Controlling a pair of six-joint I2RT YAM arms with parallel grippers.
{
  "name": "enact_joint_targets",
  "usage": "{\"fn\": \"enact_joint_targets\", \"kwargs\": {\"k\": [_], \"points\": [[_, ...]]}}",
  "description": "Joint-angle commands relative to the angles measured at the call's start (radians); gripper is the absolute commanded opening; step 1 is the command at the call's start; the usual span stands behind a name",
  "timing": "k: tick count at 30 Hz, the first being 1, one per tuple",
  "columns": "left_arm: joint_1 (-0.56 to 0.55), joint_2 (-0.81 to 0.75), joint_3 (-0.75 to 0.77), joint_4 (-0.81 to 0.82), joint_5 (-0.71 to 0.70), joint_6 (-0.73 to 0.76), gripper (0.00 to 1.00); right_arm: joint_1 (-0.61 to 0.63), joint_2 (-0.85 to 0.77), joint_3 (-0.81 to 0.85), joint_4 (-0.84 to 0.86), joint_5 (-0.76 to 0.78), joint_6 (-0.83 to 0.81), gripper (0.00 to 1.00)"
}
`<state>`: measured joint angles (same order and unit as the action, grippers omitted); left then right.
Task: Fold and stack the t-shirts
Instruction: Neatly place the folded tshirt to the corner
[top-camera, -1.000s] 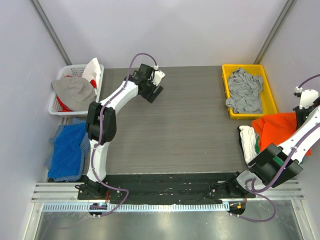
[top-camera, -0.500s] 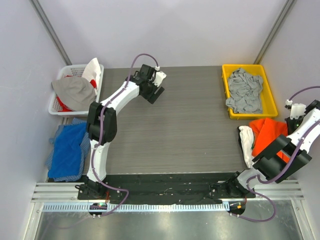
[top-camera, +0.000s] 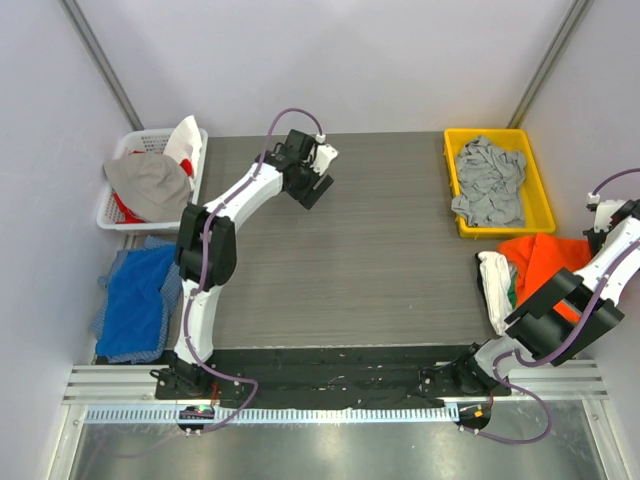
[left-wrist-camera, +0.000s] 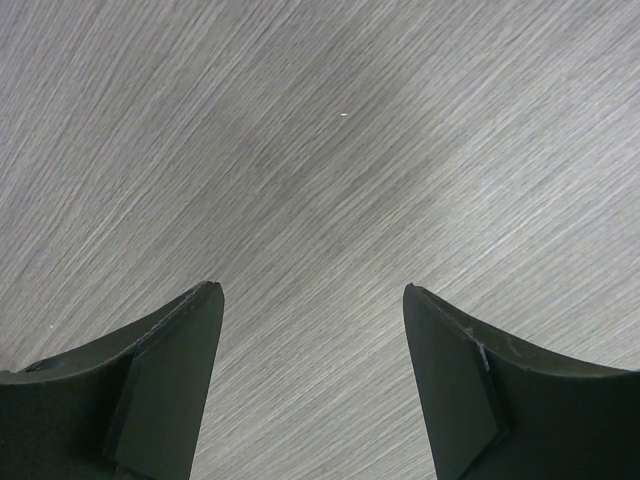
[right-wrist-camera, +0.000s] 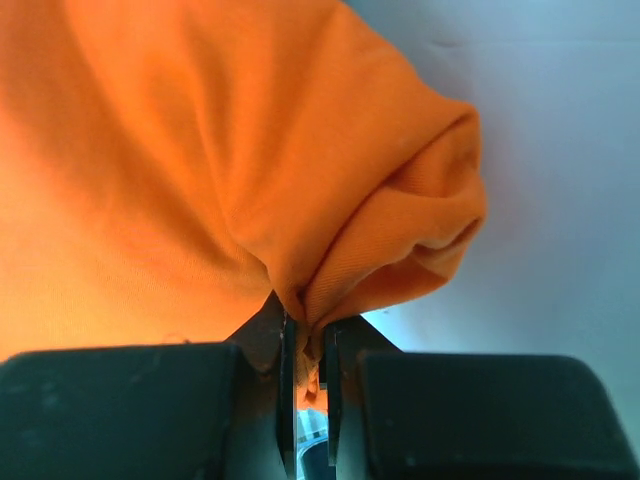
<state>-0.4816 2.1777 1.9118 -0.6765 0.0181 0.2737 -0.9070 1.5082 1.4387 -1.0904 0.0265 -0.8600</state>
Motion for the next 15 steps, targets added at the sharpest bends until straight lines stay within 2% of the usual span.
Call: {"fn": "enact_joint_targets", "kwargs": {"k": [1,6,7,9,15], "points": [[-0.012,-0.009,0.047,-0.020,-0.009,0.001,0.77,0.005,-0.002,-0.018,0.118,0.059,0.026,0.16],[-0.020,-0.022,0.044,-0.026,-0.009,-0.008,0.78,0.023,-0.009,-0.075,0.155,0.058,0.027,0.40],[-0.022,-0.028,0.040,-0.029,-0.010,-0.008,0.78,0.028,-0.011,-0.083,0.161,0.059,0.029,0.50],[-0.023,-0.038,0.030,-0.029,-0.010,-0.005,0.78,0.030,-0.014,-0.095,0.176,0.059,0.030,0.57],[-0.023,-0.068,-0.011,-0.029,-0.046,0.005,0.77,0.040,-0.063,-0.077,0.187,0.036,0.038,0.67]]}}
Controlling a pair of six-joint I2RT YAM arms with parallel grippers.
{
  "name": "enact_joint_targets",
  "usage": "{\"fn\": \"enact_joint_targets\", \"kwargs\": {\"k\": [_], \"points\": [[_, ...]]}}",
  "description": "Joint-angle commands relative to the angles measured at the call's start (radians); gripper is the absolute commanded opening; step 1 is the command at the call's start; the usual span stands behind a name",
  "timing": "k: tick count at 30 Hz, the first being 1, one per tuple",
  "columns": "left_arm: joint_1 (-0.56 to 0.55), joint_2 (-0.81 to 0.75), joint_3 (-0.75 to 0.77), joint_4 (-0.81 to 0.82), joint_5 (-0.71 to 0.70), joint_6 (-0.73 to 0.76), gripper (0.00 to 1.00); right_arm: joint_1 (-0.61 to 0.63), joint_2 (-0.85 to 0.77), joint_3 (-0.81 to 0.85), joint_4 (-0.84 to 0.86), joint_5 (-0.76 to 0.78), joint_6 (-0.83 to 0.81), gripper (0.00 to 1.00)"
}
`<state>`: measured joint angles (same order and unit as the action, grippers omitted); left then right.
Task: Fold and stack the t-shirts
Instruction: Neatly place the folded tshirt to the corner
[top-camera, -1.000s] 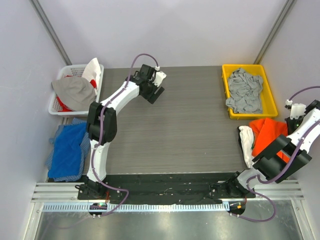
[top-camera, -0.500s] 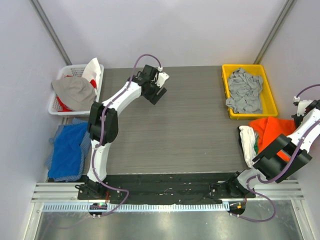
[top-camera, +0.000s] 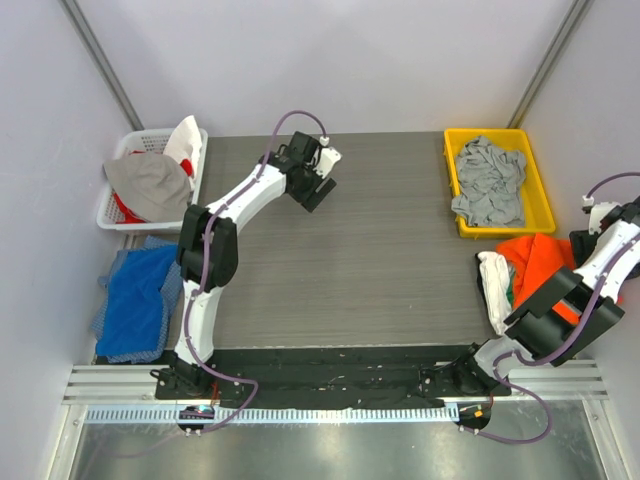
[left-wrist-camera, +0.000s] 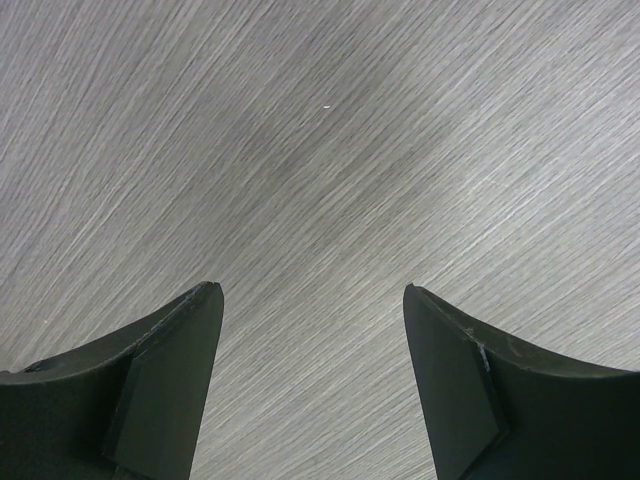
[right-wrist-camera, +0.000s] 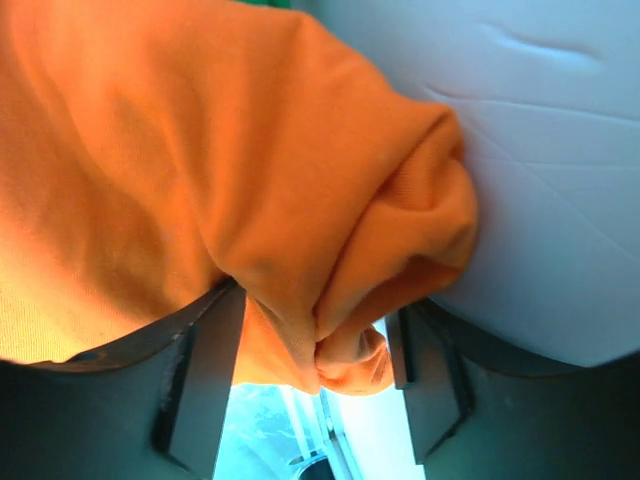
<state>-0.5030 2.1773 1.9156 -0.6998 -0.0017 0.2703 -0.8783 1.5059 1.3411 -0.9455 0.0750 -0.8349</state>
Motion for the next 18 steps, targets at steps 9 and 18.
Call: {"fn": "enact_joint_targets", "kwargs": {"k": [9,18], "points": [[-0.003,-0.116,-0.073,0.011,-0.027,0.009,0.78,0.056,-0.196,0.098,-0.030,-0.058,0.020,0.71],[-0.002,-0.177,-0.167,0.054,-0.012,-0.008,0.78,0.093,-0.205,0.034,-0.019,-0.104,0.042,0.74]]}}
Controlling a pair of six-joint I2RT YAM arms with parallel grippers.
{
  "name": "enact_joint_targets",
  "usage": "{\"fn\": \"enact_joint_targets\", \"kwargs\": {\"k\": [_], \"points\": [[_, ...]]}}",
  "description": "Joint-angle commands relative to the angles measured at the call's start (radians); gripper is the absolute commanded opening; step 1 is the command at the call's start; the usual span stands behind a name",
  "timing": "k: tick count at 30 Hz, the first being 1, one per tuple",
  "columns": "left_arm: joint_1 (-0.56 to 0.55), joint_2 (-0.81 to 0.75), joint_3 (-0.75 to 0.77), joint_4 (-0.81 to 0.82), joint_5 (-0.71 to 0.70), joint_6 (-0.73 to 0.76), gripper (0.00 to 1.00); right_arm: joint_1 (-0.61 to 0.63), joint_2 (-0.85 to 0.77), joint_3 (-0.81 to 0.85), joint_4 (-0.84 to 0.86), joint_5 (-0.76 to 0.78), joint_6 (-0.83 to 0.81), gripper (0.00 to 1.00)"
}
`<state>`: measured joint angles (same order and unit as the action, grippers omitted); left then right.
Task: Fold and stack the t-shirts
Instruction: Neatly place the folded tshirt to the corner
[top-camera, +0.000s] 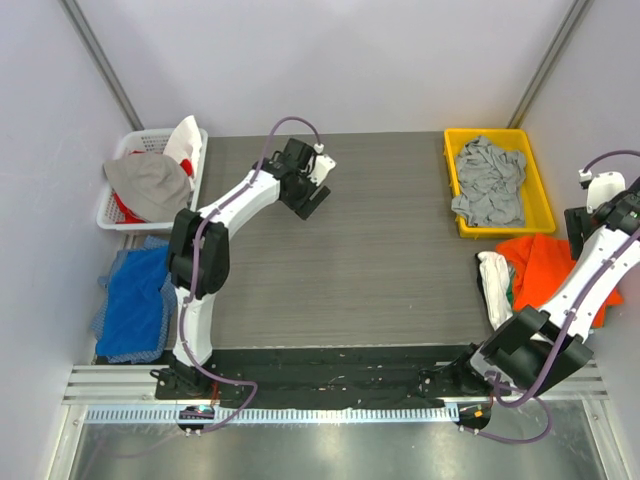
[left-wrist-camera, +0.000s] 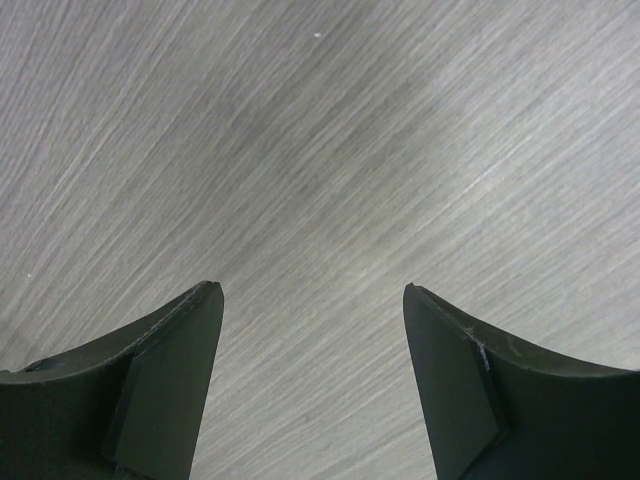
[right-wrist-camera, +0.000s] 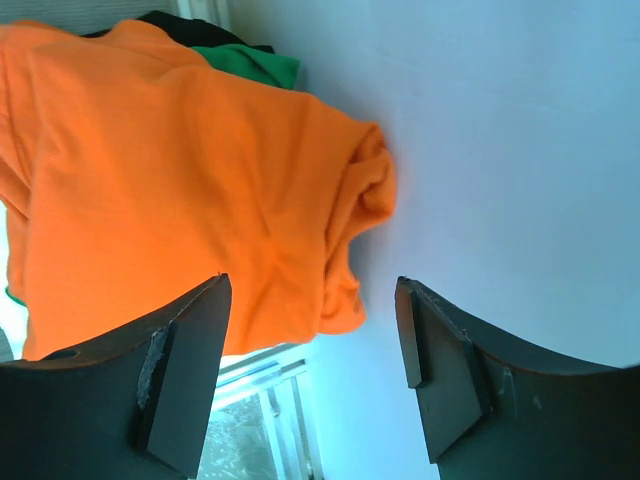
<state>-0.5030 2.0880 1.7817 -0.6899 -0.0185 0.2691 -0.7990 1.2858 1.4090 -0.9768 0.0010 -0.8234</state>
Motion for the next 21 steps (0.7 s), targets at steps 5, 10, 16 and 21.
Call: {"fn": "enact_joint_targets", "kwargs": {"k": [5,10,16,21], "points": [[-0.003,-0.115,-0.061,0.050,-0.009,0.005,0.78,0.015,0.058,-0.102,0.066,-0.056,0.052,0.74],[-0.002,-0.120,-0.068,0.052,-0.017,0.013,0.78,0.018,0.095,-0.165,0.108,-0.055,0.061,0.74],[-0.002,-0.114,-0.068,0.049,-0.008,0.005,0.78,0.017,0.142,-0.225,0.199,-0.023,0.059,0.74],[-0.003,-0.118,-0.082,0.050,-0.009,0.009,0.77,0.018,0.198,-0.222,0.251,0.034,0.058,0.74]]}}
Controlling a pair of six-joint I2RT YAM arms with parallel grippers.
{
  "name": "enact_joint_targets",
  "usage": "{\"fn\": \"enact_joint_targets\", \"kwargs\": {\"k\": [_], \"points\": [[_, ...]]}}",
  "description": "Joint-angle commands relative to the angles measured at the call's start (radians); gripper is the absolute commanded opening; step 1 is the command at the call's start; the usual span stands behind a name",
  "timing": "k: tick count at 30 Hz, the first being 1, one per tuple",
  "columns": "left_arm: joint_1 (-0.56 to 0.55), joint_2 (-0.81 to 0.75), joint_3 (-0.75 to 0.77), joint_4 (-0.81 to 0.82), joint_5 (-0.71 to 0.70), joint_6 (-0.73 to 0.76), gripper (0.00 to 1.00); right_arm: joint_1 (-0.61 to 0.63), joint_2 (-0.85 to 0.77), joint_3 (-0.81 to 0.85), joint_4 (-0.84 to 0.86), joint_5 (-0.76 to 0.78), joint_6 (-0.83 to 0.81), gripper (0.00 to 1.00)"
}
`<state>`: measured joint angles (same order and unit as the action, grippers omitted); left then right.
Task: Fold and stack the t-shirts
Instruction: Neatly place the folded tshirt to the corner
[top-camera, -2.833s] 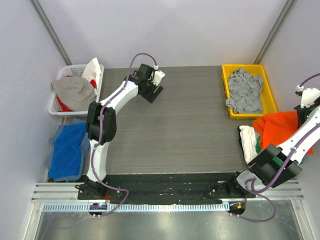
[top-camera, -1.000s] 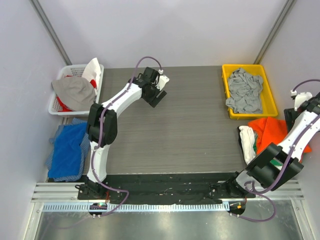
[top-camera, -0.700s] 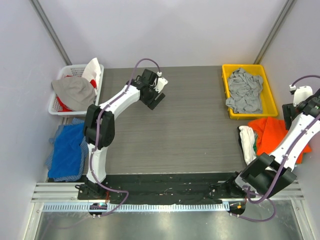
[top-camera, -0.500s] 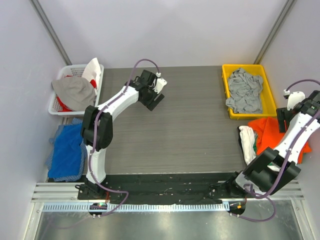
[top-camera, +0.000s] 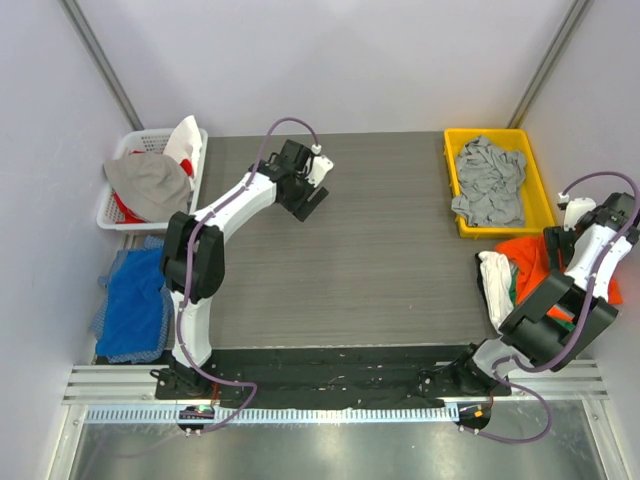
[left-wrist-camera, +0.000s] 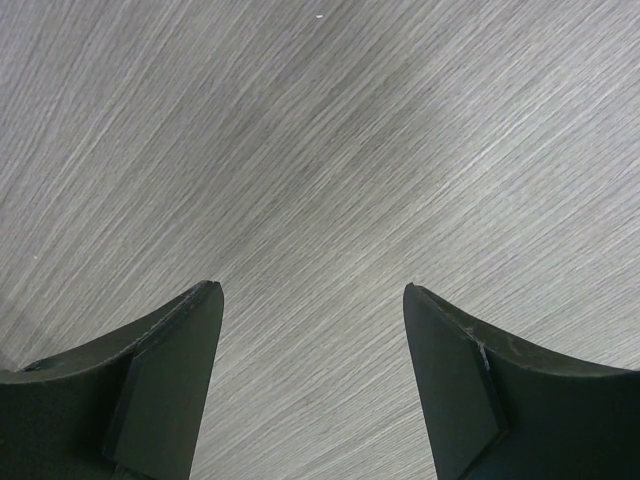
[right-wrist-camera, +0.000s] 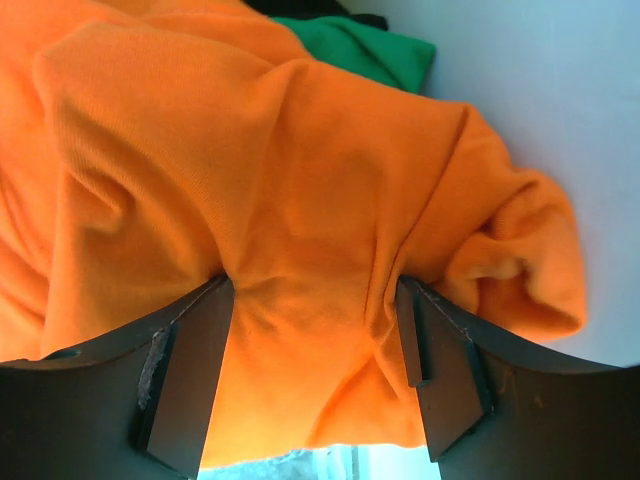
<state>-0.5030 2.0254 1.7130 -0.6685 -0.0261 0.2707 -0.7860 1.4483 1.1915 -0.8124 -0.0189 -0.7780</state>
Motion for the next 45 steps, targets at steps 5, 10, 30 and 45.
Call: {"fn": "enact_joint_targets", "kwargs": {"k": [5,10,30,45], "points": [[-0.002,-0.062,-0.029,0.027,0.003,0.007,0.77,0.005,0.021,0.002,0.091,0.044,0.013,0.74],[-0.002,-0.088,-0.039,0.032,0.008,-0.024,0.78,0.005,-0.083,0.006,0.047,-0.047,0.005,0.77],[0.132,-0.241,-0.024,-0.003,-0.023,-0.436,1.00,0.293,-0.224,0.181,0.097,-0.339,0.506,1.00],[0.169,-0.367,-0.107,-0.054,-0.055,-0.387,1.00,0.658,-0.048,0.227,0.199,-0.340,0.698,1.00]]}}
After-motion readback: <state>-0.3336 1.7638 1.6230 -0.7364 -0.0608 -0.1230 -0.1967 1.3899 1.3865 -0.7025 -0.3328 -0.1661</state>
